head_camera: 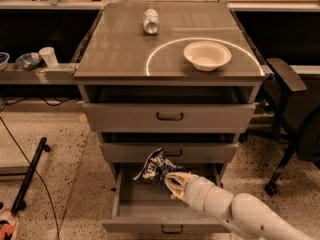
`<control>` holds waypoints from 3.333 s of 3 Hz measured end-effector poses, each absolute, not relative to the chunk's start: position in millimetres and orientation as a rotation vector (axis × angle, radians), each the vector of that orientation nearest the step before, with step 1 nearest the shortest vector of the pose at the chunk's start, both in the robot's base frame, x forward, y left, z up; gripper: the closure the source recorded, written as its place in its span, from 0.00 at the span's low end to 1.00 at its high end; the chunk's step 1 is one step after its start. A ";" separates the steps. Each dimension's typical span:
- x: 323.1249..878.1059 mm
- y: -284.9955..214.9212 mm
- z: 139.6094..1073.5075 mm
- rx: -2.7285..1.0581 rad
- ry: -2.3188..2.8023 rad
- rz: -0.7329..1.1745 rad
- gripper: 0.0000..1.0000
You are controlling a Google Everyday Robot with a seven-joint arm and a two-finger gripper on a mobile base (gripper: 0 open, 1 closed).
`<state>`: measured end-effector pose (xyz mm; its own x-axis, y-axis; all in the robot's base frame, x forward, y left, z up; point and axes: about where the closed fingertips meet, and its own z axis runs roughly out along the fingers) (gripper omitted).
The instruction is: Pick blue chip bag from bottom drawer and place on counter
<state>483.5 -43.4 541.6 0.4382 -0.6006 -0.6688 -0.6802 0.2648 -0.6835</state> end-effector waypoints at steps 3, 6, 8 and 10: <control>400.7 2.9 620.5 -1.382 1.349 0.175 1.00; 475.9 52.2 792.7 -1.771 1.121 0.072 1.00; 485.2 63.9 800.0 -1.745 1.147 0.080 1.00; 609.5 37.1 838.2 -1.795 1.283 0.000 1.00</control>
Offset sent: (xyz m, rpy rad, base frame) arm -0.0398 0.0149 0.0565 0.0468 0.0836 -0.0627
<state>609.5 37.1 838.2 0.4607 -0.7540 -0.4682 -0.7540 -0.0543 -0.6546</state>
